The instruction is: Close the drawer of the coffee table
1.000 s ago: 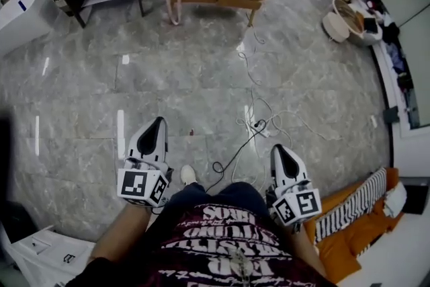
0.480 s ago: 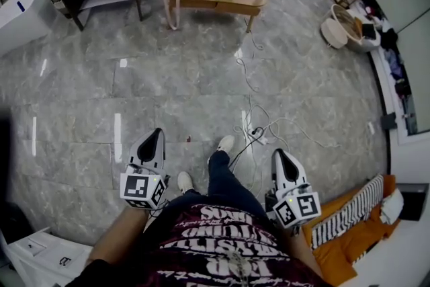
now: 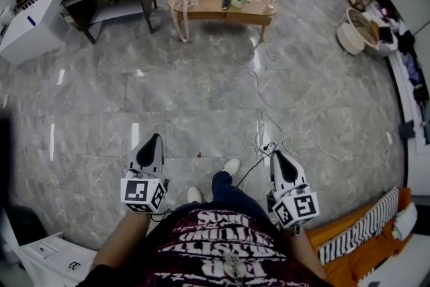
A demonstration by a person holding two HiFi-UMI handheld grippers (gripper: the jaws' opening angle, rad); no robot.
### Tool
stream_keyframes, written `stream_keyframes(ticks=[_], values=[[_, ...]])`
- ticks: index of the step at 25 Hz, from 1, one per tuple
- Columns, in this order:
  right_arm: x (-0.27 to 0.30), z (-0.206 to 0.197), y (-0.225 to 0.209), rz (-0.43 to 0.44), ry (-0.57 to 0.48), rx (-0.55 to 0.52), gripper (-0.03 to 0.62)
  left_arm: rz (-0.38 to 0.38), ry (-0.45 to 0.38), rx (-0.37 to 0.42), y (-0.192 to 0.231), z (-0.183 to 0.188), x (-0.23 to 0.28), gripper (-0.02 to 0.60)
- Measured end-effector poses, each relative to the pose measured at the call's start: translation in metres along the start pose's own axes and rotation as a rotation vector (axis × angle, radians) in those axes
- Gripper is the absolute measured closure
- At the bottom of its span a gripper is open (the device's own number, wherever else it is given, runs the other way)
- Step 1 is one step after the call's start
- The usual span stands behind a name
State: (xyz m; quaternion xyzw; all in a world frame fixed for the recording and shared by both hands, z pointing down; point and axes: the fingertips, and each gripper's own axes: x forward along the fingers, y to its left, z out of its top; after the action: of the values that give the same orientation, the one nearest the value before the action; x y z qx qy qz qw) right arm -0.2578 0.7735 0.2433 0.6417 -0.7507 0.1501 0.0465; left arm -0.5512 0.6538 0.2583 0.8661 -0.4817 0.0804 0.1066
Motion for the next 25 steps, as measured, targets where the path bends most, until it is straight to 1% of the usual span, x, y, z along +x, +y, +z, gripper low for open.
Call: stream_keyframes(ticks=[3, 6, 9, 11, 13, 15, 17, 19, 22, 25], values=[[0.018, 0.009, -0.035, -0.007, -0.015, 0.013, 0.559, -0.016, -0.020, 0.017, -0.018, 0.020, 0.040, 0.558], [0.034, 0.019, -0.069, -0.026, -0.043, 0.042, 0.559, -0.046, -0.021, 0.032, -0.039, 0.037, 0.083, 0.558], [0.041, 0.025, -0.102, -0.033, -0.062, 0.077, 0.559, -0.077, -0.018, 0.075, -0.065, 0.053, 0.119, 0.558], [0.045, 0.024, -0.123, -0.034, -0.059, 0.105, 0.559, -0.088, -0.032, 0.097, -0.081, 0.067, 0.140, 0.558], [0.049, 0.023, -0.141, -0.026, -0.050, 0.117, 0.559, -0.083, -0.047, 0.092, -0.091, 0.077, 0.156, 0.558], [0.055, 0.023, -0.156, -0.024, -0.044, 0.123, 0.559, -0.070, -0.044, 0.075, -0.095, 0.078, 0.168, 0.558], [0.060, 0.025, -0.168, -0.029, -0.045, 0.143, 0.559, -0.064, -0.022, 0.066, -0.098, 0.074, 0.176, 0.558], [0.065, 0.025, -0.174, -0.027, -0.042, 0.161, 0.559, -0.062, -0.005, 0.074, -0.101, 0.073, 0.182, 0.558], [0.081, 0.022, -0.177, -0.012, -0.017, 0.169, 0.559, -0.051, -0.002, 0.105, -0.098, 0.078, 0.191, 0.558], [0.099, 0.015, -0.177, 0.005, 0.010, 0.177, 0.559, -0.039, 0.017, 0.103, -0.089, 0.074, 0.202, 0.558]])
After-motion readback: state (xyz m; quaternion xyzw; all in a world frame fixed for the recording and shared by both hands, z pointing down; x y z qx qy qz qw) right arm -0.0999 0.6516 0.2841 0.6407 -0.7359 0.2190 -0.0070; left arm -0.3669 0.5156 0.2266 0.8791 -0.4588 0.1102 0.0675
